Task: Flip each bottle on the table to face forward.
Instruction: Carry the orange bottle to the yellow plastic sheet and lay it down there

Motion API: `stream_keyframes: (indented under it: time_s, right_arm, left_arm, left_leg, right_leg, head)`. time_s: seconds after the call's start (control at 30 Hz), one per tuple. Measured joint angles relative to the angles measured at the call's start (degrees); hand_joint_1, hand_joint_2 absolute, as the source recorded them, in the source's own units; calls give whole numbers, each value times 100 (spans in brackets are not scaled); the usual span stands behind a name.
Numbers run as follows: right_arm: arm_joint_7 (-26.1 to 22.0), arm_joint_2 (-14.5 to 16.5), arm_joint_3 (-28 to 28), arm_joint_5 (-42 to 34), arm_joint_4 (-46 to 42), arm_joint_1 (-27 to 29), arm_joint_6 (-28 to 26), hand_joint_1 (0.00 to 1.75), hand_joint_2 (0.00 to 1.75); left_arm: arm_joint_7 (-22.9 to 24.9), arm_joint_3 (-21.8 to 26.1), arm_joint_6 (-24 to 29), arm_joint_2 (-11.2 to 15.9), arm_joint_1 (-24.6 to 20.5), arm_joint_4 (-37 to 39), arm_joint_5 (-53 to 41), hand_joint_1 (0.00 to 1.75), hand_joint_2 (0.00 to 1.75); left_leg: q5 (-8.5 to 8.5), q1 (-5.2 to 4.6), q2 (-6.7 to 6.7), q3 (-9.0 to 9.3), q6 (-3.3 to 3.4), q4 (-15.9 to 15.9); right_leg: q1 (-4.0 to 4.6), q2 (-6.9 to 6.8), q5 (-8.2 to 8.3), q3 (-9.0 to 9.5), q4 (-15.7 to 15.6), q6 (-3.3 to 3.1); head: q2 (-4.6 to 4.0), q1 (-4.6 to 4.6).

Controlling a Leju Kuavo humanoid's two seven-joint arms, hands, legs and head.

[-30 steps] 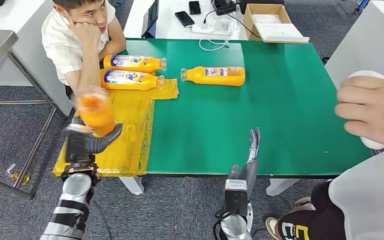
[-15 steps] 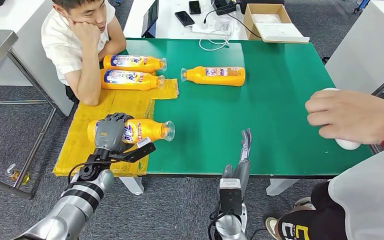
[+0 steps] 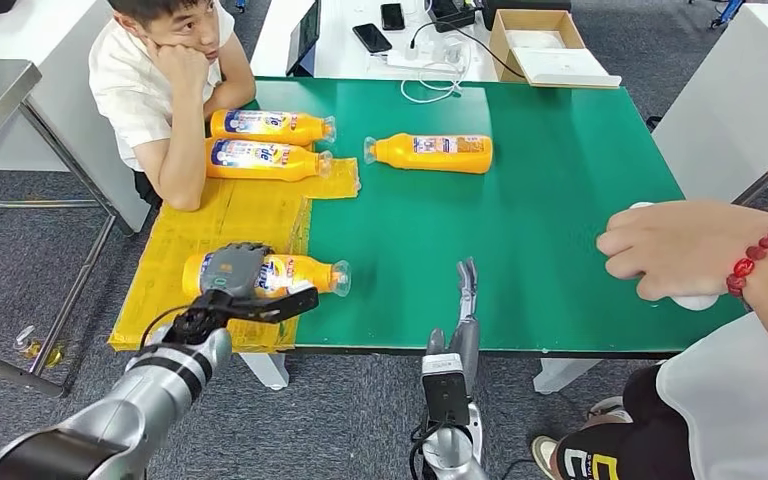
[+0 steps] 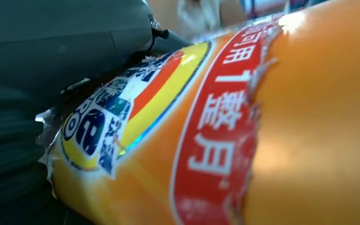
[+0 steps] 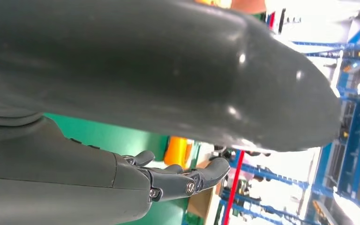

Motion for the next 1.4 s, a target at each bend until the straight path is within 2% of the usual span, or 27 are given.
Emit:
stream_keyframes:
  time_s: [0.1,0.13,0.17,0.27,0.47,0.67,1.17,1.27,1.4]
  right_arm:
    - [1,2,13,36,154,-51,37,0,0]
    - [1,2,17,48,202,-64,46,0,0]
    - [1,2,21,60,246,-75,53,0,0]
    - [1,2,42,79,338,-100,59,0,0]
    - [1,-3,118,87,472,-157,123,0,0]
    - [1,-3,152,89,555,-190,125,0,0]
    - [1,-3,158,90,635,-213,126,0,0]
    - [1,-3,161,91,646,-216,137,0,0]
    - [1,-4,186,92,660,-225,154,0,0]
  left_arm:
    - [55,5,-543,-30,-193,147,167,24,175]
    - [26,13,-632,-34,-226,178,247,7,175]
    - [-17,28,-705,-36,-248,203,330,0,175]
    - [-222,121,-973,-33,-284,252,587,0,175]
    - [-1225,556,-1997,10,-322,277,1412,0,175]
    - [-1327,761,-2074,33,-302,277,1487,0,175]
    - [-1361,866,-2095,33,-282,277,1499,0,175]
    - [-1589,883,-2311,52,-291,274,1629,0,175]
    - [-2234,964,-2873,131,-283,242,1946,0,175]
  left_leg:
    - [-1,0,4,17,-1,-1]
    - [-2,0,7,20,-1,-1]
    - [-2,0,10,24,-1,-1]
    - [-1,0,14,31,-2,-1]
    - [-2,0,-5,51,-3,-2]
    - [-5,-1,-9,76,-5,-4]
    - [-5,-1,-8,96,-5,-5]
    - [-5,-1,-10,98,-5,-5]
    - [-5,-1,-18,103,-5,-5]
  right_leg:
    - [0,1,-1,13,0,-1]
    - [0,2,0,15,0,-1]
    - [0,2,0,18,0,-1]
    - [1,2,-1,26,2,-1]
    - [0,-3,-8,51,1,-4]
    - [-1,-7,-18,79,0,0]
    - [0,-6,-18,97,1,2]
    - [0,-7,-19,101,1,2]
    - [-1,-13,-23,109,1,3]
  head:
    - [0,-1]
    - [0,-1]
    - [0,-1]
    - [0,-1]
    - [0,-1]
    - [0,0]
    - [0,-1]
    - [0,-1]
    - [0,-1]
